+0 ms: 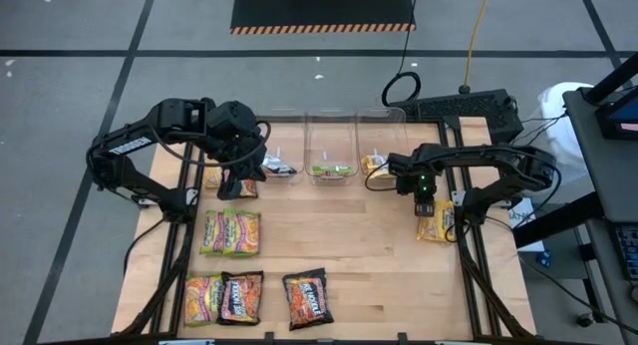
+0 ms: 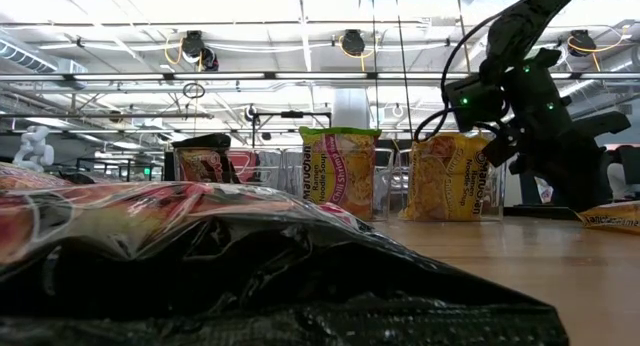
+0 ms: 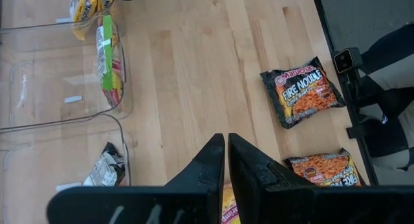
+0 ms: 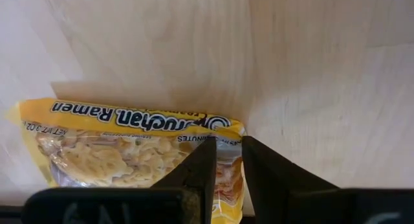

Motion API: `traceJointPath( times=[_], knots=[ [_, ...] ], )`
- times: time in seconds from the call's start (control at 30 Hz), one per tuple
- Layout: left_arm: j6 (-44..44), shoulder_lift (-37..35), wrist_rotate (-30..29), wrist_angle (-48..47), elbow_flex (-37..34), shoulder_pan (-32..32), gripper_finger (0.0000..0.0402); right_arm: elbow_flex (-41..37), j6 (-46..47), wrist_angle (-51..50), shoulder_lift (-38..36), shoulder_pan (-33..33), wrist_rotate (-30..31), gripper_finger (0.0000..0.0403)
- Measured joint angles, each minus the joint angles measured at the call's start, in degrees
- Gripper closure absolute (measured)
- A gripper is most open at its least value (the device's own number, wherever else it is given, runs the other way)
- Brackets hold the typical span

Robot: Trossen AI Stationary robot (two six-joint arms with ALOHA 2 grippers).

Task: Sort Maruchan noodles
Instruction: Put the yellow noodle pack into the right transparent bin

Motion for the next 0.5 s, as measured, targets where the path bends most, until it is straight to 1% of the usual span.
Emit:
traceJointPath(
  times=[0.1, 0.2, 0.27, 0.5],
  knots=[
    [-0.01, 0.00, -0.02, 0.00, 0.00, 0.00, 0.0376, 0.00, -0.13, -0.07, -0.04, 0.00, -0.15, 0.0345],
    [0.01, 0.00, 0.01, 0.02, 0.00, 0.00, 0.0376, 0.00, -0.21, -0.09, -0.02, 0.00, -0.20, 0.0383],
    [0.01, 0.00, 0.01, 0.01, 0.00, 0.00, 0.0376, 0.00, -0.23, -0.09, -0.02, 0.00, -0.19, 0.0397],
    [0.01, 0.00, 0.00, 0.01, 0.00, 0.00, 0.0376, 0.74, -0.47, -1.31, -0.77, 0.09, -0.20, 0.0402]
  ],
)
